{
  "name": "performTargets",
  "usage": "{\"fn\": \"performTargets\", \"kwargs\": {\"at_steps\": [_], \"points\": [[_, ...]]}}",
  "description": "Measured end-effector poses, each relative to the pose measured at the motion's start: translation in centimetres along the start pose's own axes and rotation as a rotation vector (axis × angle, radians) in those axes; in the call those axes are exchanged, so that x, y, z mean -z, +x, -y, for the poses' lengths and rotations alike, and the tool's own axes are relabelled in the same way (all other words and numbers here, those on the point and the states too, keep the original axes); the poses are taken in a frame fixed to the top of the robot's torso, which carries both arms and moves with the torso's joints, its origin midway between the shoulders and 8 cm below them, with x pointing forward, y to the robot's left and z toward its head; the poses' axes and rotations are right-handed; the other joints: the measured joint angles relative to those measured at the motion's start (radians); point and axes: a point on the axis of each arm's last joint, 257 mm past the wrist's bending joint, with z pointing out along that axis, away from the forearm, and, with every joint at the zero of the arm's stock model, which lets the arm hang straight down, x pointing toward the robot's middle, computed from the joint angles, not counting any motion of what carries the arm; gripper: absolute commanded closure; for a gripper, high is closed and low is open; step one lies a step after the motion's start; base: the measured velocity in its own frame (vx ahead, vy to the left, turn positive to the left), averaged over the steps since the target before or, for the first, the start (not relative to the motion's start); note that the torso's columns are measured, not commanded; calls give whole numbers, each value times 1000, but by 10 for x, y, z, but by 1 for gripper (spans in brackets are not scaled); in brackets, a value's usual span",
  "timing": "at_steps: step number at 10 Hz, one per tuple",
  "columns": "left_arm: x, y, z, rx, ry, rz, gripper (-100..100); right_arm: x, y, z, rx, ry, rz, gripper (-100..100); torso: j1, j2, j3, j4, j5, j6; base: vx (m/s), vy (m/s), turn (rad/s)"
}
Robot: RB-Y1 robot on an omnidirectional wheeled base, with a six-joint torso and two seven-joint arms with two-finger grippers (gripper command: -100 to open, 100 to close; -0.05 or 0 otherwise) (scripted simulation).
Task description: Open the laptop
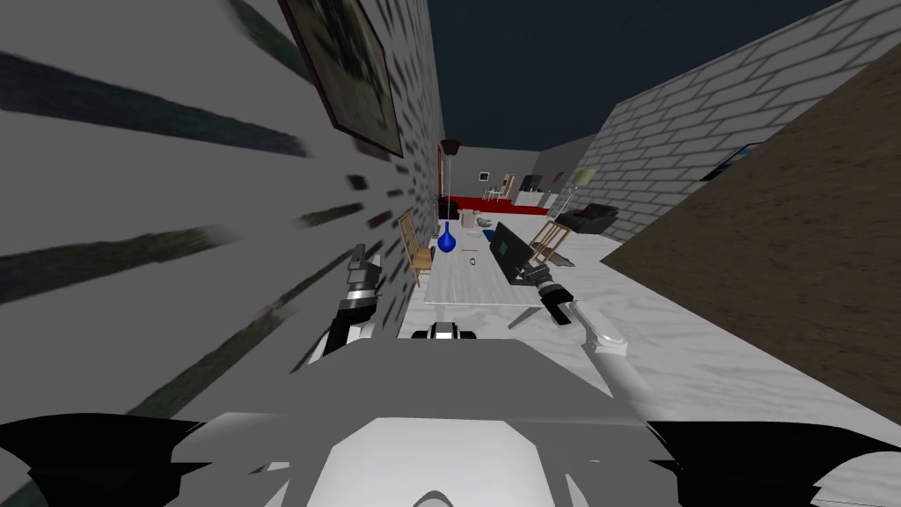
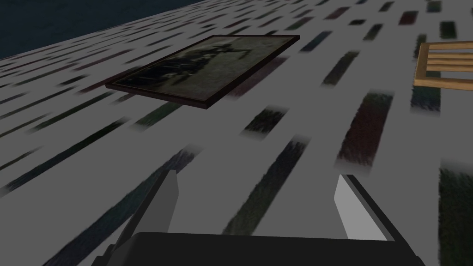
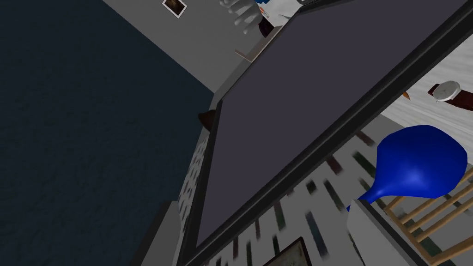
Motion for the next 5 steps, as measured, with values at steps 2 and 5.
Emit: {"fn": "performTargets", "kwargs": {"at_steps": [2, 5], "points": [[0, 0, 0, 0, 0, 0, 0, 0, 2, 8, 10, 4, -4, -100, -1, -2, -1, 0, -1, 0, 73, 33, 27], [0, 0, 0, 0, 0, 0, 0, -3, 2, 15, -27, 14, -3, 100, -2, 2, 2, -1, -3, -2, -26, -43, 34]]}}
